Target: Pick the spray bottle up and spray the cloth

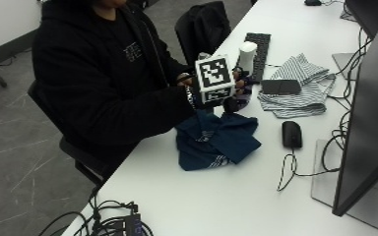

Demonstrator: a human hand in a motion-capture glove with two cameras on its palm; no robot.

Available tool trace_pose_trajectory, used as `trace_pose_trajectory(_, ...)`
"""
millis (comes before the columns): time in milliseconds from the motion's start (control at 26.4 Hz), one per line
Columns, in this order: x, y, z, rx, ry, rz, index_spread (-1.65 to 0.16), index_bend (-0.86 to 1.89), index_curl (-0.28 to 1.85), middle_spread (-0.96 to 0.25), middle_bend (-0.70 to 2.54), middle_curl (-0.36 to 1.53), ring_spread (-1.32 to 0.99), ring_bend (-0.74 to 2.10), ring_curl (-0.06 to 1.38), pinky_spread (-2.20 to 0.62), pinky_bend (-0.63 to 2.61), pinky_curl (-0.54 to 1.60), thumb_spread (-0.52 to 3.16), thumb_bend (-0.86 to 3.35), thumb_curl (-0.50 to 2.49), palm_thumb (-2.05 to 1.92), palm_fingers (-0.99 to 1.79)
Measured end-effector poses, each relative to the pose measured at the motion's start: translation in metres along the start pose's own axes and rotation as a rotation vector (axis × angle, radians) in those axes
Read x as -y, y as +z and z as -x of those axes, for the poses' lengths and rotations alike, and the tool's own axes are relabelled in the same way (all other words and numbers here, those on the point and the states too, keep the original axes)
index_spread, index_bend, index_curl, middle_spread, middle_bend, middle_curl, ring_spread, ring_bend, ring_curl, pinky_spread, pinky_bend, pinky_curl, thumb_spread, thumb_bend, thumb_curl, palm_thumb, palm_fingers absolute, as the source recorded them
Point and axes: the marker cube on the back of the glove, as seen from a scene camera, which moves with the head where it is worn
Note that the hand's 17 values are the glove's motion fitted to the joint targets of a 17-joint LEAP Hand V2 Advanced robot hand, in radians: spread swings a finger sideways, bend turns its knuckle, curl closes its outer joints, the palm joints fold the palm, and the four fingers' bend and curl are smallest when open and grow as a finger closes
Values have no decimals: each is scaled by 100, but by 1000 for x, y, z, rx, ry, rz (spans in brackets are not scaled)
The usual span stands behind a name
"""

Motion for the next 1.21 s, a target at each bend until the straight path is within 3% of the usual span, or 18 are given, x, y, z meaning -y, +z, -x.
trace_pose_trajectory(493, -94, -2, -26, -391, 109, 176, -43, 13, 28, -15, 17, 34, -13, 38, 35, 15, 41, 37, 95, -4, 43, 44, 23)
trace_pose_trajectory(758, -112, 2, -17, -402, 100, 195, -45, 13, 26, -15, 18, 33, -12, 39, 34, 17, 41, 36, 98, -4, 40, 41, 21)
trace_pose_trajectory(948, -82, 1, -22, -407, 135, 135, -45, 13, 25, -14, 19, 33, -12, 39, 34, 17, 40, 35, 100, -3, 38, 41, 23)
trace_pose_trajectory(1214, -116, 4, -21, -400, 114, 218, -45, 14, 25, -12, 21, 34, -12, 37, 33, 18, 37, 35, 103, -2, 36, 41, 27)
